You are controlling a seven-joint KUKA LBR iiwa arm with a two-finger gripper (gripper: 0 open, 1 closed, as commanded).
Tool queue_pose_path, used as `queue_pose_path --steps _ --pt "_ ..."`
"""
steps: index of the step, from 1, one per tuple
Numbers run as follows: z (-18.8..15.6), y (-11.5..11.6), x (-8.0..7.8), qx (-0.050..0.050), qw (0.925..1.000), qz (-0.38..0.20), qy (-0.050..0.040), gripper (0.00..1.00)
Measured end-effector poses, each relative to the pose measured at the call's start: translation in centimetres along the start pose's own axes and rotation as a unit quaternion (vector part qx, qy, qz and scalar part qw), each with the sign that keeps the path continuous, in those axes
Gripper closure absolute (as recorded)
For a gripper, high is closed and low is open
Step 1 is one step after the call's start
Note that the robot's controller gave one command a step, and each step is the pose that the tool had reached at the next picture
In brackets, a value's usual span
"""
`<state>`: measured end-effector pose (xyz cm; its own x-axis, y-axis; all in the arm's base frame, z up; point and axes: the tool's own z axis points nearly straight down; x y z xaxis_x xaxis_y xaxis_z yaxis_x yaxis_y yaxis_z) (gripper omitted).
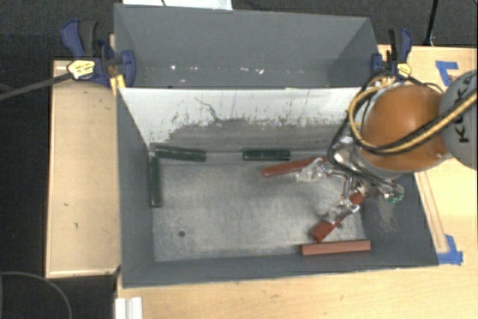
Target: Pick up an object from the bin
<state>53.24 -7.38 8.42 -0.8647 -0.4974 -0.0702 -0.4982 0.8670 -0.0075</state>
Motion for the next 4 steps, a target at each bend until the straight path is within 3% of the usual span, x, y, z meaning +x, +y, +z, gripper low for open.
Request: queue_pose_path --steps 1,2,3,4 --pt "0.4 -0.3 1.4 -0.003 0.9943 -0.105 0.0216 0.0" --pt "0.8 -0.1 4.1 -0.005 0.9939 -0.106 0.0286 1.0" --pt "0.6 -0.2 3.7 -0.001 0.9942 -0.105 0.0214 0.0" --pt "0.8 -0.1 4.1 -0.005 0.9942 -0.104 0.0285 1.0"
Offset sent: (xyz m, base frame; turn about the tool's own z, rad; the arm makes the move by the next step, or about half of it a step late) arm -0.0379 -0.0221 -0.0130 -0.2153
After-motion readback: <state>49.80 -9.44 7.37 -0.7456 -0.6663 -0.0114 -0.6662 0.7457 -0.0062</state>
